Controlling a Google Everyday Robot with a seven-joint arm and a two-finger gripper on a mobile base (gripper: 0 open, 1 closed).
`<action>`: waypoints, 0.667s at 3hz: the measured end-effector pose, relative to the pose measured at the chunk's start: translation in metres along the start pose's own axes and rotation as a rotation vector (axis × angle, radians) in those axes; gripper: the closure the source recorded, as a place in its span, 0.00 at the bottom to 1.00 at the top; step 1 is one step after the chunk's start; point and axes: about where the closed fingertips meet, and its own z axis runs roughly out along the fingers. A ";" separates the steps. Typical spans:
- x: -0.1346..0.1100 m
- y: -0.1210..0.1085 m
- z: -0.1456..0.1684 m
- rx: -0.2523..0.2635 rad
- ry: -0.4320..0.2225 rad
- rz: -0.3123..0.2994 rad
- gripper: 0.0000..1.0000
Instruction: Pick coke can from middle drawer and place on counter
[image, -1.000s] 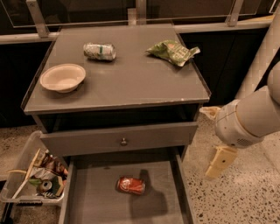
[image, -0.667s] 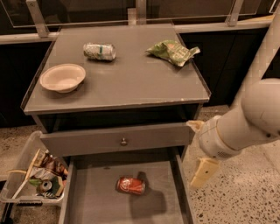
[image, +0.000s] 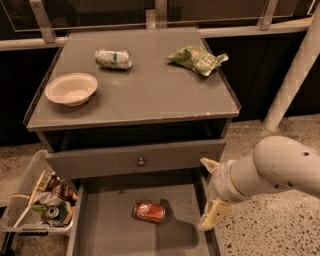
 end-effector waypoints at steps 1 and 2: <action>0.000 0.000 0.000 0.000 0.000 0.000 0.00; -0.003 0.003 0.005 -0.014 -0.022 -0.004 0.00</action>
Offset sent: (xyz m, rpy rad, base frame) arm -0.0014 0.0115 -0.0090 0.0535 0.0165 0.0264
